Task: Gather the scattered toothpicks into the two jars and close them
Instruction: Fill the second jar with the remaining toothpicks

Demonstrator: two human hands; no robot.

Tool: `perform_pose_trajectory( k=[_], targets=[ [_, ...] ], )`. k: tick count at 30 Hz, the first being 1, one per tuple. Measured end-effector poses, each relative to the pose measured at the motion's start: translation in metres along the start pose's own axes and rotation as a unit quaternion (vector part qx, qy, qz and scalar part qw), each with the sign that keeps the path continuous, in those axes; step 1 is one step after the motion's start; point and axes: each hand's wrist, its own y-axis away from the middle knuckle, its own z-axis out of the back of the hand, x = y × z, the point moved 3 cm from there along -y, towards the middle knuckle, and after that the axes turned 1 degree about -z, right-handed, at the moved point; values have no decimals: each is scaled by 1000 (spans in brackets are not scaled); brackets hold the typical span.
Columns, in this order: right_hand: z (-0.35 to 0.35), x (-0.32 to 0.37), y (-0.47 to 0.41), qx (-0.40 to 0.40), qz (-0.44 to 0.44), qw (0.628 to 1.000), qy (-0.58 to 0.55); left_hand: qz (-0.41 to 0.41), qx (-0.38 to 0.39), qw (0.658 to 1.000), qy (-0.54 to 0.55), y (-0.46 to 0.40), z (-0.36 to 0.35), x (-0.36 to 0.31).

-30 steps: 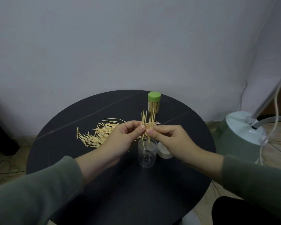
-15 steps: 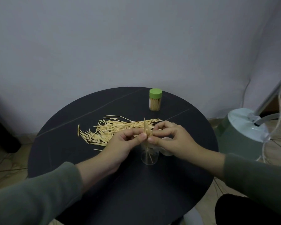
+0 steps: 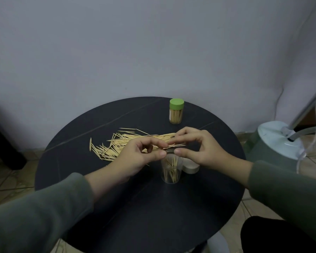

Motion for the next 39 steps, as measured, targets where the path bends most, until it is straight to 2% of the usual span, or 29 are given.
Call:
perform_pose_trajectory(
  k=[3,6,8,9,11,13,15,19,24,35,39],
  targets=[
    [1,-1,-4,7,13,1000,-14,-20,25,999,-32,-2,0,-3],
    [3,-5,-9,-5,-16,1000,0,-31,17,999,-41,-5,4,-5],
    [4,-14,-15,-25,-48,992,118,-22,-22,997,-65,-11,10,-7],
    [5,-18,-19,-21,-65,977,204,-20,-49,992,-115,-14,15,-6],
    [4,-24,-25,21,-93,935,341,-22,-70,957,-282,-22,25,-5],
    [3,-30,-31,66,-102,905,409,-8,-10,886,-463,-29,29,0],
    [0,-33,-38,84,-98,890,437,31,52,830,-555,-33,29,6],
    [-9,-39,-56,94,-107,888,438,69,65,800,-592,-44,20,11],
    [-18,-43,-70,153,-122,874,444,85,60,774,-625,-52,15,12],
    [-11,-43,-69,151,-94,840,512,29,49,754,-654,-56,12,7],
    [-11,-42,-64,155,-95,830,528,19,67,733,-677,-61,7,9]
  ],
)
